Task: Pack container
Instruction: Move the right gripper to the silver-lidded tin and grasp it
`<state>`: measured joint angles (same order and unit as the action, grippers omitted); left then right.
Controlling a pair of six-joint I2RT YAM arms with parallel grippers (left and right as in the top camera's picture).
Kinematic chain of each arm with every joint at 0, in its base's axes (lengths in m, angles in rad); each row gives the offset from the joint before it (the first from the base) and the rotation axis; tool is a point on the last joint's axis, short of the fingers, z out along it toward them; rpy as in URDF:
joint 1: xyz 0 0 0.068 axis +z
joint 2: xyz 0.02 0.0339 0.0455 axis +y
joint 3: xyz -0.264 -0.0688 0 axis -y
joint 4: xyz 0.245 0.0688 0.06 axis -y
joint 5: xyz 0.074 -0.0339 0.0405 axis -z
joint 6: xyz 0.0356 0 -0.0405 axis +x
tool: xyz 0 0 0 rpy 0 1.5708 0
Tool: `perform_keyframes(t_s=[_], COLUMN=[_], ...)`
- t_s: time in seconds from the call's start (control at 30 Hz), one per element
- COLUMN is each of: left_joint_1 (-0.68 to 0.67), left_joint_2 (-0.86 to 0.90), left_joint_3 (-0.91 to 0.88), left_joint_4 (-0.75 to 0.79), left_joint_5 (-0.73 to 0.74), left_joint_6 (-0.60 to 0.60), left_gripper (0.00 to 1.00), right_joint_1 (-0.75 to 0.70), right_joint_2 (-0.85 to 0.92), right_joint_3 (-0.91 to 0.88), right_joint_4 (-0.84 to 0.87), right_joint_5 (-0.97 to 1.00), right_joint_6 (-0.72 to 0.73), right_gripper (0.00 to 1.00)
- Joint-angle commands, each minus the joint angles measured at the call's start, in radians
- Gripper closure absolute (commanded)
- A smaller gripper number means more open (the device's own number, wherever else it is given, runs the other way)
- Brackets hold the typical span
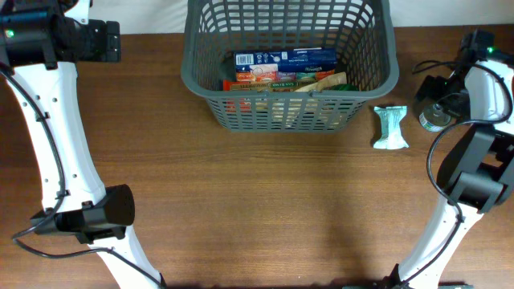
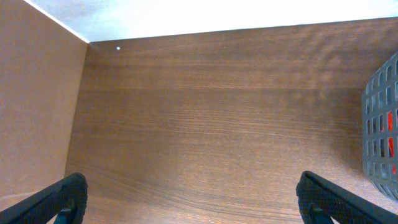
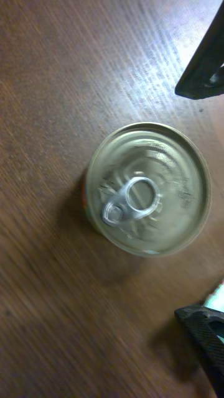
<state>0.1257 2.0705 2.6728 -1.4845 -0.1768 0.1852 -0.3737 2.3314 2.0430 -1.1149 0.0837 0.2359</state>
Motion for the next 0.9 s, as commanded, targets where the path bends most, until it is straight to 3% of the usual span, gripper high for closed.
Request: perform_keyframes(t_s=[0.0, 0.73, 0.77, 0.87], left_joint_1=[0.002, 0.002, 0.002, 0.002], left_joint_2=[-0.011, -0.011, -0.011, -0.011], left_joint_3=[-0.004, -0.004, -0.004, -0.004], left_joint_4=[-0.002, -0.002, -0.002, -0.002], left_joint_5=[-0.003, -0.003, -0.003, -0.003], left_joint_6=[-0.015, -0.015, -0.015, -0.015], left_gripper=[0.01, 0.01, 0.01, 0.01], right_joint_1=[-0.022, -0.032, -0.032, -0.032], right_joint_2=[0.024, 0.117, 0.117, 0.117], right_joint_3=[0.007, 0.002, 0.002, 0.002], right_joint_4=[0.014, 0.080, 0.080, 0.076], right_joint_5=[-0.003, -0.074, -0.074, -0.074], right_joint_6=[0.008, 0.009, 0.009, 0.009], right_gripper=[0.01, 0.00, 0.03, 0.34])
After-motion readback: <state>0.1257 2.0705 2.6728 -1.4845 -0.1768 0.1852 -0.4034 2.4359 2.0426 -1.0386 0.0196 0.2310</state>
